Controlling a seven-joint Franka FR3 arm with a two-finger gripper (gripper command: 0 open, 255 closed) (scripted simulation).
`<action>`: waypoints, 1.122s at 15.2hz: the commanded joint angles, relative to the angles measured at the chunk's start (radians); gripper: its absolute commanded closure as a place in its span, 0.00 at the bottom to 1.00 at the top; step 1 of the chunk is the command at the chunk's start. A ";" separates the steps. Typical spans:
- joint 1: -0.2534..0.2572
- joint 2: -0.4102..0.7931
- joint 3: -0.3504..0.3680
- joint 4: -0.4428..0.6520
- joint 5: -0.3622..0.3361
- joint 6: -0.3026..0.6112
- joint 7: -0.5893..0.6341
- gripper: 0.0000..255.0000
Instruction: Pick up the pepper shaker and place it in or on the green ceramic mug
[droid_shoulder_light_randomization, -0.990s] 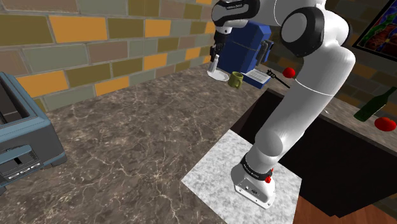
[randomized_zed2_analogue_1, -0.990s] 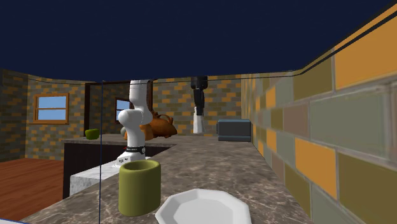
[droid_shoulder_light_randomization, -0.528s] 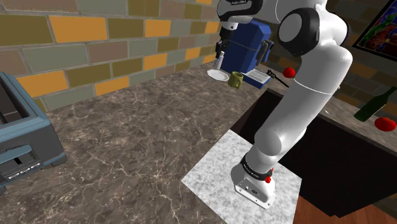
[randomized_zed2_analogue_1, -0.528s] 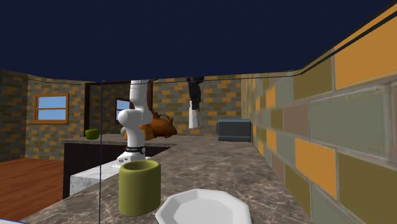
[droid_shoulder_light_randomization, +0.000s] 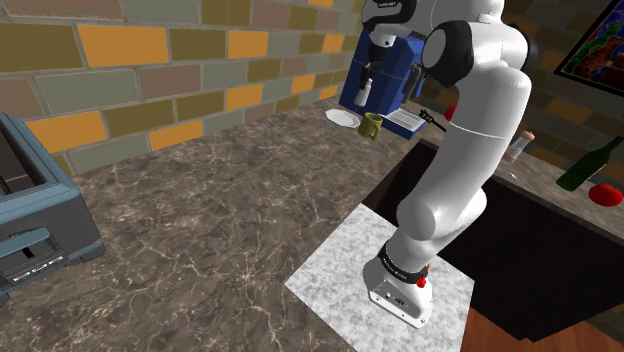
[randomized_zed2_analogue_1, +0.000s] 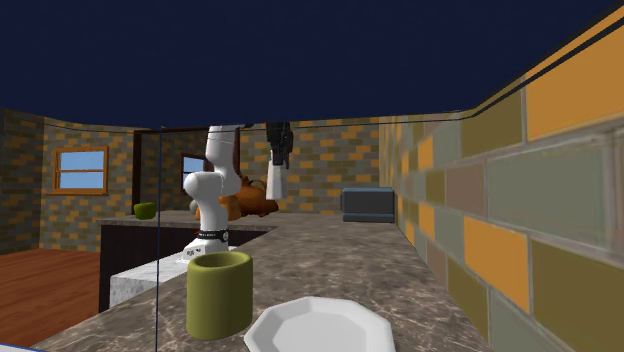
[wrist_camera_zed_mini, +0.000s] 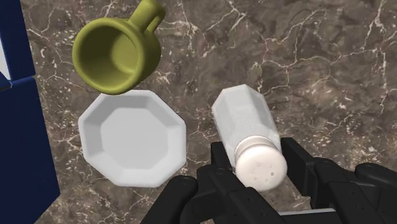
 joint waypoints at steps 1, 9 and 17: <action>-0.036 0.042 -0.014 0.062 0.026 -0.022 -0.052 1.00; -0.229 0.274 -0.039 0.412 0.147 -0.156 -0.230 1.00; -0.268 0.324 -0.036 0.414 0.170 -0.110 -0.267 1.00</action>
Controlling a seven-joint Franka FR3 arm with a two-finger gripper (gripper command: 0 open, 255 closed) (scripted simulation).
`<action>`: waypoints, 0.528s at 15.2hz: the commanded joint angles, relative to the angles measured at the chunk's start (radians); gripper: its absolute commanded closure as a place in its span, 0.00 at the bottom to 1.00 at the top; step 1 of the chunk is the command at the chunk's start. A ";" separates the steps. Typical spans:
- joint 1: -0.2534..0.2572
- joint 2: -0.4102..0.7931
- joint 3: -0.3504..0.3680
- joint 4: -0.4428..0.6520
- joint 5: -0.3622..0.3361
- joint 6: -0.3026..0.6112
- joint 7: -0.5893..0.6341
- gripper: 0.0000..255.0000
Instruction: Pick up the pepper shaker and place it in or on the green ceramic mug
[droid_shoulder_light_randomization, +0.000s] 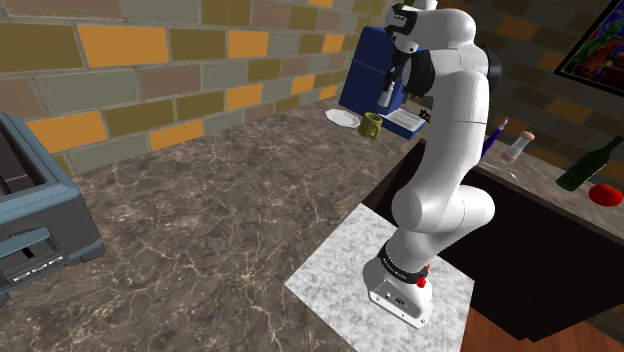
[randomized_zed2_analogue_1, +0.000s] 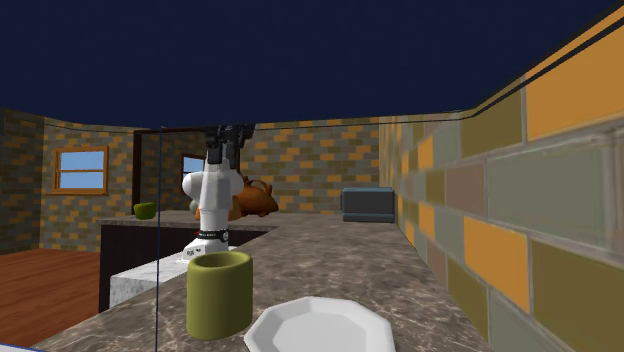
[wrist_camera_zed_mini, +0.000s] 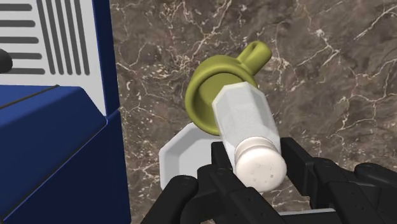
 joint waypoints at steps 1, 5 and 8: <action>0.006 -0.005 0.000 -0.037 -0.001 0.032 -0.002 1.00; 0.017 -0.013 0.000 -0.104 -0.003 0.091 -0.004 1.00; 0.023 -0.015 0.001 -0.148 -0.002 0.132 -0.007 1.00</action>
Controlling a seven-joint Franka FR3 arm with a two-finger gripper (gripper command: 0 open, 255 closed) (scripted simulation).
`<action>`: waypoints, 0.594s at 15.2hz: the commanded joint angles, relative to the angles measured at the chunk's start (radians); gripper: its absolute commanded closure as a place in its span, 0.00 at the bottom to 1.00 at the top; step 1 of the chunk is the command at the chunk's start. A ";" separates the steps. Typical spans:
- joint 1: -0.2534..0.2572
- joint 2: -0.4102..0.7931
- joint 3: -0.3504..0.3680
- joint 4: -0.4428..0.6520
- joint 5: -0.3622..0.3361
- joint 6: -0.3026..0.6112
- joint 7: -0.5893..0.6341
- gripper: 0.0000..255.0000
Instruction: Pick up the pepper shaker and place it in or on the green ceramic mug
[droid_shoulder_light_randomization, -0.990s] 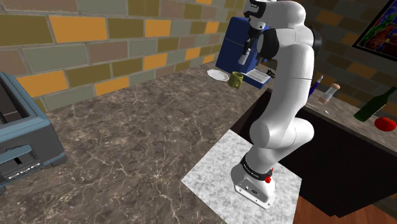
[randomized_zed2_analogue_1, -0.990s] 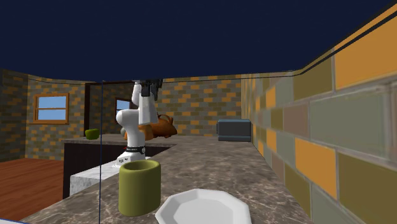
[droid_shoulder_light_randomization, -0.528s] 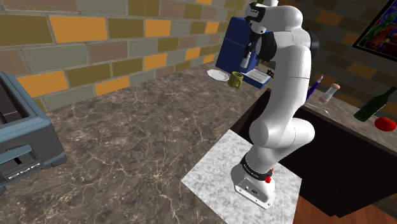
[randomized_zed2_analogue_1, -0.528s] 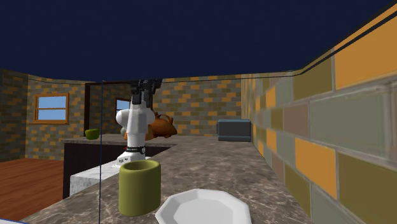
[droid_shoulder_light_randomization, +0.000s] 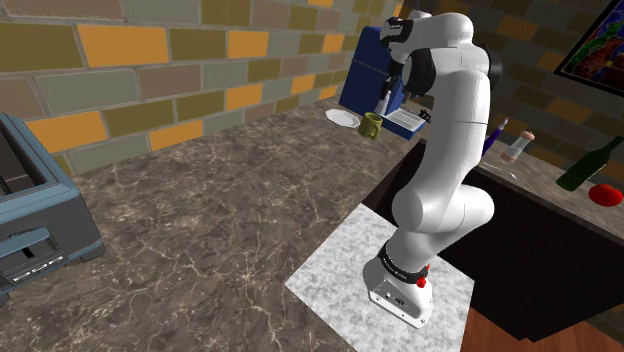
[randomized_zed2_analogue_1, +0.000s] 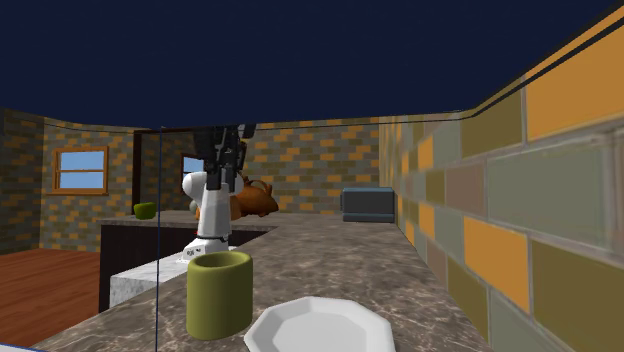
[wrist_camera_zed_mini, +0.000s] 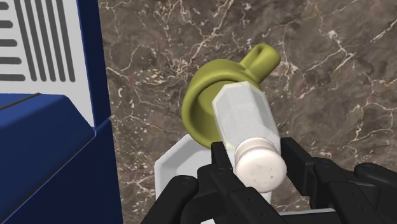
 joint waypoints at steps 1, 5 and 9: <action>0.004 0.001 0.001 -0.029 0.001 0.030 -0.001 1.00; 0.010 0.004 0.004 -0.080 0.004 0.084 -0.004 1.00; 0.010 0.004 0.004 -0.080 0.004 0.084 -0.004 1.00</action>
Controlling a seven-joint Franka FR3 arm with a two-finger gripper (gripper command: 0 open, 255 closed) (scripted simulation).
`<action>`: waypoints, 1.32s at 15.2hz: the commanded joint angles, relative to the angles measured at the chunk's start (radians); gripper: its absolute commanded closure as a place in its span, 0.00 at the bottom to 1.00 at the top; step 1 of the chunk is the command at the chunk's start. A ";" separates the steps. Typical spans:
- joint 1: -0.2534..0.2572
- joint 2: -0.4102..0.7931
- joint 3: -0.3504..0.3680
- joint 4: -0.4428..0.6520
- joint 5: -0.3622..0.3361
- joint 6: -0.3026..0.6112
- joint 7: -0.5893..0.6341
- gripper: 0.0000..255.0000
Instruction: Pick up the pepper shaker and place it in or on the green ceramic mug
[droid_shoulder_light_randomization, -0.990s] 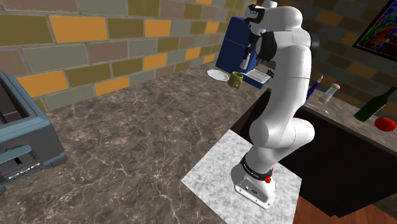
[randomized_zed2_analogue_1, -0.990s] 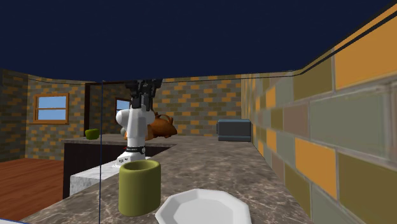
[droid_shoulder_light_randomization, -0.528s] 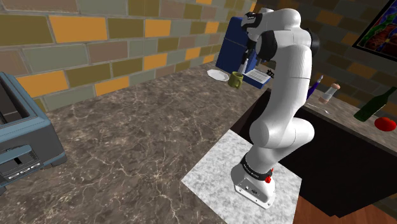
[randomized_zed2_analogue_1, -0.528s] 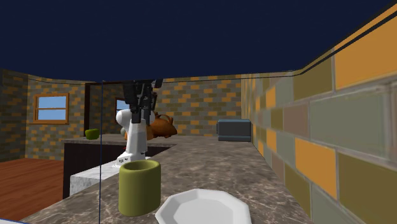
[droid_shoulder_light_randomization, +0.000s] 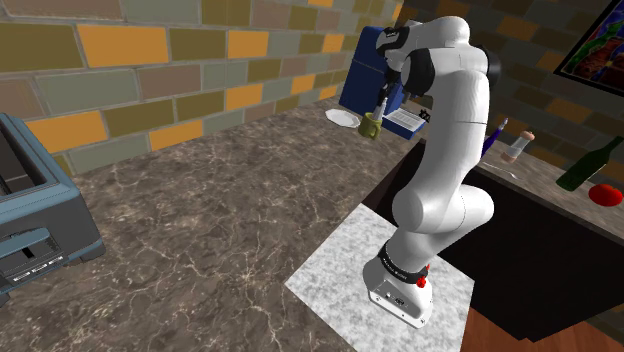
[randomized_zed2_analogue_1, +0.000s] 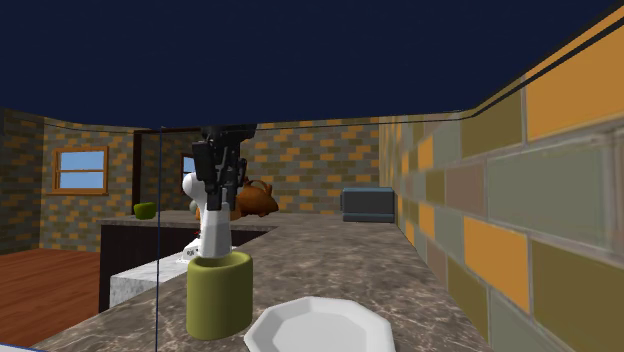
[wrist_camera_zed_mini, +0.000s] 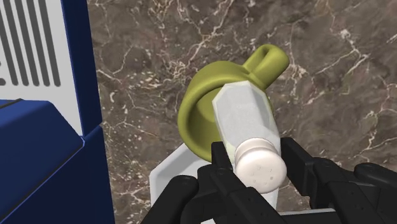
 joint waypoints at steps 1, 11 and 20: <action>0.000 0.001 0.000 -0.001 0.000 0.001 0.000 1.00; 0.000 -0.008 -0.002 0.019 -0.004 -0.027 0.003 0.00; -0.003 -0.025 -0.007 0.086 -0.013 -0.110 0.010 0.00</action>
